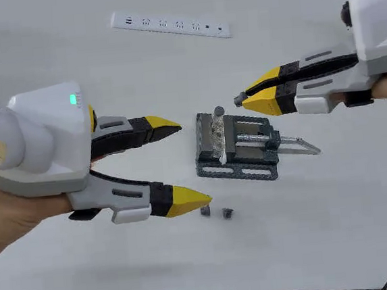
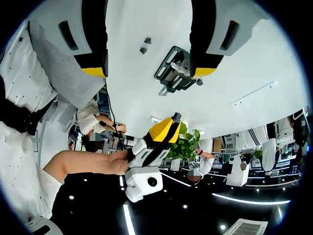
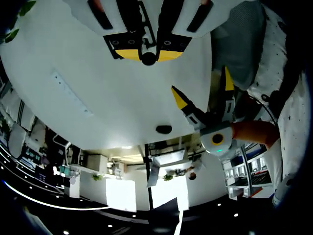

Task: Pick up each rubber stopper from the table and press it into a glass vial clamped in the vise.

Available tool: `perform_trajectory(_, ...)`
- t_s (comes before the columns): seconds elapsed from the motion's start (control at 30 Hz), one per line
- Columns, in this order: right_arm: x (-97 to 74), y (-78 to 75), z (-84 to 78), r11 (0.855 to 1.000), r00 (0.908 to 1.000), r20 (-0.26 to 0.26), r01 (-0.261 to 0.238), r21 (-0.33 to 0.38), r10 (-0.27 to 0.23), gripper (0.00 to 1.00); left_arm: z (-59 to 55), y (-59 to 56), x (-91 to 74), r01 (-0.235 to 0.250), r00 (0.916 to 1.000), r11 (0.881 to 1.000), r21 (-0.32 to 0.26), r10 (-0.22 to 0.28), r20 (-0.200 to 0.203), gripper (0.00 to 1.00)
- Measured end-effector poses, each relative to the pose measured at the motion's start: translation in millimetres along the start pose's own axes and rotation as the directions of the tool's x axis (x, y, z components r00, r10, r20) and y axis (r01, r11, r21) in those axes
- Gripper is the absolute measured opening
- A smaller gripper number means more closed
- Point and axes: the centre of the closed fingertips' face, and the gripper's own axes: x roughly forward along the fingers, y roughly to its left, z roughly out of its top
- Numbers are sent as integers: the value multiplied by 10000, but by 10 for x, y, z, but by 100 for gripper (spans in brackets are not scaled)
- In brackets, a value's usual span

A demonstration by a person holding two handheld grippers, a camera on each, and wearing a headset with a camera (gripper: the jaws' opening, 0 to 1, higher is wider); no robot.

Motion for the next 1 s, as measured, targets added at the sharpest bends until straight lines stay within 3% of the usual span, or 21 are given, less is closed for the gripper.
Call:
perform_trajectory(0.13, 159, -135, -100, 9983, 9956, -917, 148, -572, -200, 6, -87, 59, 14, -169, 9998, 9997, 190, 171, -114, 79)
perform_trajectory(0.23, 291, -244, -192, 9946, 9858, -1637, 212, -1019, -378, 6, -181, 102, 35, -289, 9991, 9987, 419, 302, -304, 88)
perform_trajectory(0.37, 450, -344, -277, 9921, 9747, -2199, 132, -1248, -406, 6, -272, 116, 62, -301, 9985, 9980, 556, 325, -441, 94)
perform_trajectory(0.5, 568, -387, -382, 9872, 9576, -2850, -26, -1594, -435, 6, -359, 112, 79, -258, 9976, 9972, 708, 302, -623, 99)
perform_trajectory(0.63, 656, -454, -481, 9861, 9434, -3280, -73, -1662, -483, 6, -437, 119, 81, -225, 9964, 9969, 760, 286, -797, 99)
perform_trajectory(0.73, 686, -456, -533, 9858, 9350, -3514, -121, -1672, -481, 6, -446, 122, 80, -233, 9972, 9974, 685, 281, -694, 99)
perform_trajectory(1.0, 782, -516, -613, 9901, 9198, -3888, -28, -1403, -525, 6, -486, 136, 88, -216, 9980, 9981, 579, 250, -579, 99)
